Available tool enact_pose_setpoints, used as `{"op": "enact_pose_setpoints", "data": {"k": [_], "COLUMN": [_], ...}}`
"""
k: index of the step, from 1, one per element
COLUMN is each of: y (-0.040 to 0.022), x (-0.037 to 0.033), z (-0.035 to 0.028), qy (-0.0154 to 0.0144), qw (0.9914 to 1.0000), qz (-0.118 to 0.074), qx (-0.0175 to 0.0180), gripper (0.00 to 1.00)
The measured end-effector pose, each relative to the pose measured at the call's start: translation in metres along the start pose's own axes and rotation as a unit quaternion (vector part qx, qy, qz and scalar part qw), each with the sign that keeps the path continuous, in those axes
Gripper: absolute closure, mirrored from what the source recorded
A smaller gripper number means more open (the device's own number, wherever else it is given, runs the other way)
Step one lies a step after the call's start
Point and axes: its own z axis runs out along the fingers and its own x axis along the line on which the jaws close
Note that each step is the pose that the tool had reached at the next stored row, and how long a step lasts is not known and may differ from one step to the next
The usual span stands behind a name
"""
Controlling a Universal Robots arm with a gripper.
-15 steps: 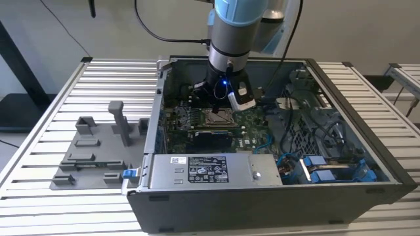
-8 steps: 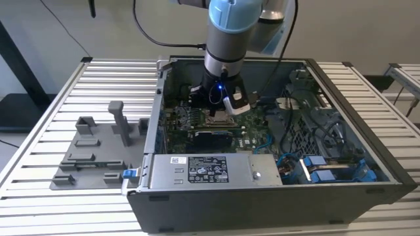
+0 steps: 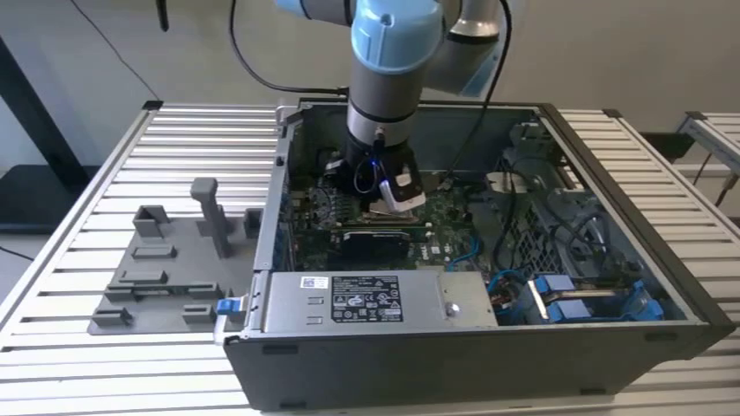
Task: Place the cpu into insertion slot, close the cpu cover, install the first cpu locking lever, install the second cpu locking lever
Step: 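Install the second cpu locking lever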
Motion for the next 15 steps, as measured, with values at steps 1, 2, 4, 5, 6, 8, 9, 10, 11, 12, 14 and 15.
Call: {"op": "enact_pose_setpoints", "data": {"k": [1, 2, 4, 5, 6, 8, 9, 10, 11, 12, 14, 15], "y": [-0.0004, -0.0008, -0.0013, -0.0014, -0.0014, -0.0016, -0.0018, -0.0019, -0.0019, -0.0018, -0.0015, -0.0012], "x": [0.0005, 0.0008, 0.0011, 0.0012, 0.0014, 0.0020, 0.0022, 0.0024, 0.0025, 0.0026, 0.0027, 0.0028], "z": [0.0015, 0.0028, 0.0047, 0.0053, 0.0055, 0.0063, 0.0068, 0.0071, 0.0074, 0.0078, 0.0086, 0.0090], "qy": [-0.0001, -0.0002, -0.0003, -0.0004, -0.0005, -0.0005, -0.0006, -0.0007, -0.0008, -0.0010, -0.0011, -0.0012], "qw": [1.00000, 1.00000, 1.00000, 1.00000, 1.00000, 1.00000, 1.00000, 1.00000, 0.99999, 0.99999, 0.99998, 0.99998], "qz": [0.001, 0.001, 0.001, 0.002, 0.002, 0.002, 0.002, 0.002, 0.002, 0.002, 0.002, 0.002], "qx": [0.0000, -0.0001, -0.0001, -0.0002, -0.0001, 0.0002, 0.0010, 0.0023, 0.0036, 0.0047, 0.0055, 0.0055], "gripper": [0.89, 0.89, 0.89, 0.89, 0.89, 0.89, 0.89, 0.89, 0.89, 0.89, 0.89, 0.89]}}
